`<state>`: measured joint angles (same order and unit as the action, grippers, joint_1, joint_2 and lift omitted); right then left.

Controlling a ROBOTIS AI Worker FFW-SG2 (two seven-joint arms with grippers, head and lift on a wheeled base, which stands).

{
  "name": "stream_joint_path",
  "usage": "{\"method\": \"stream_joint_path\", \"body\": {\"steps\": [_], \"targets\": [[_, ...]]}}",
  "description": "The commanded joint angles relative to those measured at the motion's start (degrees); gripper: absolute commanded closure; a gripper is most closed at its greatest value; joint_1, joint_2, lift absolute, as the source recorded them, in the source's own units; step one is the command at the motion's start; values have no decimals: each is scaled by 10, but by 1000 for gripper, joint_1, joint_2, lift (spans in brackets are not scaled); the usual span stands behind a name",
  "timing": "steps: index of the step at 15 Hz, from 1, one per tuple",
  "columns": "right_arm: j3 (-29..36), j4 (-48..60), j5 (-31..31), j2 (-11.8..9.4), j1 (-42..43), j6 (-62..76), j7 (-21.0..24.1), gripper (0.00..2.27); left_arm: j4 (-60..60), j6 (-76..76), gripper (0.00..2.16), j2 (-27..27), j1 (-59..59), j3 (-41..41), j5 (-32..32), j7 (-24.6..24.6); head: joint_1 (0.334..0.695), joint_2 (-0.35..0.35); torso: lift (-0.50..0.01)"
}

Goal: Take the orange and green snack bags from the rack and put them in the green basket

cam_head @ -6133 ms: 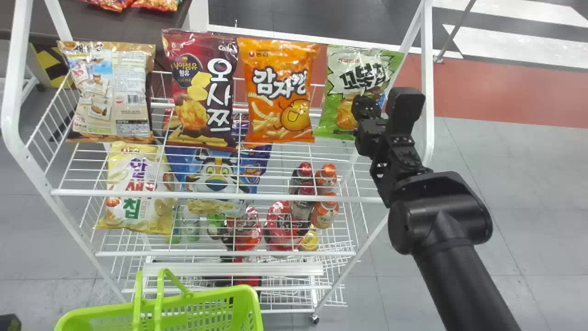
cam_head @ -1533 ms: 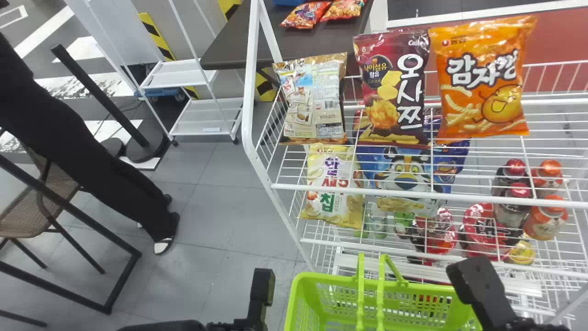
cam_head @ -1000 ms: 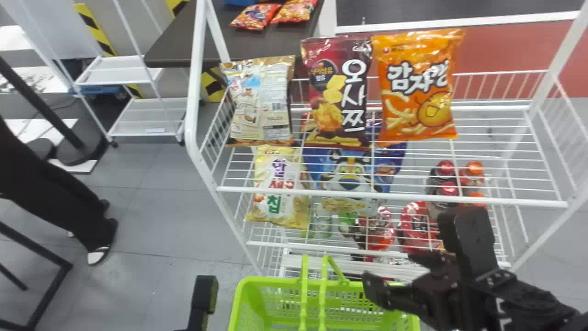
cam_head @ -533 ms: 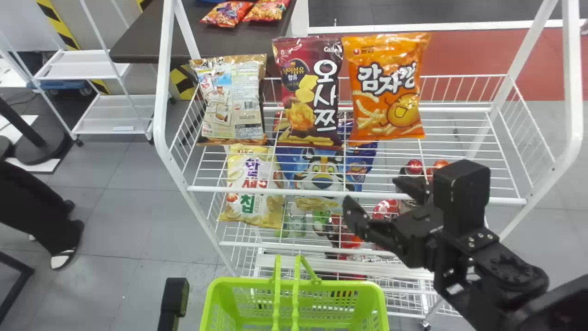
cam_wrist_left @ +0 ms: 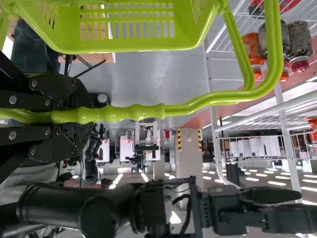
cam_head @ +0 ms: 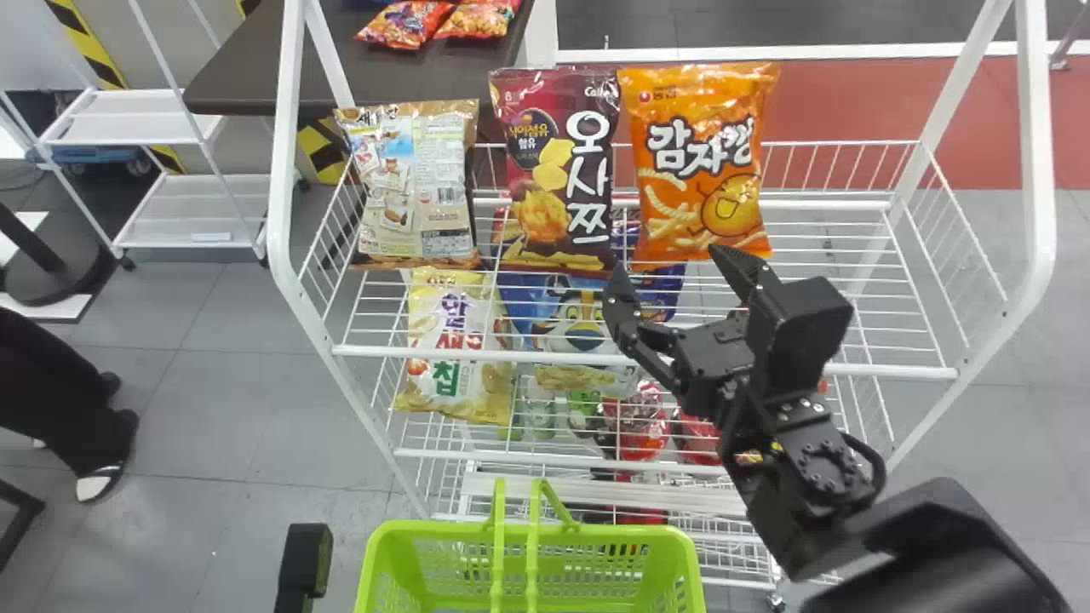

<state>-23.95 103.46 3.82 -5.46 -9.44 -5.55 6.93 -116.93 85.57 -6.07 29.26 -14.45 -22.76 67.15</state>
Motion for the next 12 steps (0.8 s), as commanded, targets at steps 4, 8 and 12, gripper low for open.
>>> {"method": "stream_joint_path", "body": {"steps": [4, 8, 12], "targets": [[7, -125, -25, 36, 109, -4, 7, 134, 0, 0, 2145, -1, 2, 3, 1, 0, 695, 122, 0], [22, -194, -20, 38, 172, -7, 9, 137, 3, -2, 2145, -2, 4, 3, 1, 0, 695, 96, 0], [28, -237, -14, 38, 211, -13, 12, 137, 4, 0, 2145, -1, 2, 6, 4, -1, 695, 70, 0]]}}
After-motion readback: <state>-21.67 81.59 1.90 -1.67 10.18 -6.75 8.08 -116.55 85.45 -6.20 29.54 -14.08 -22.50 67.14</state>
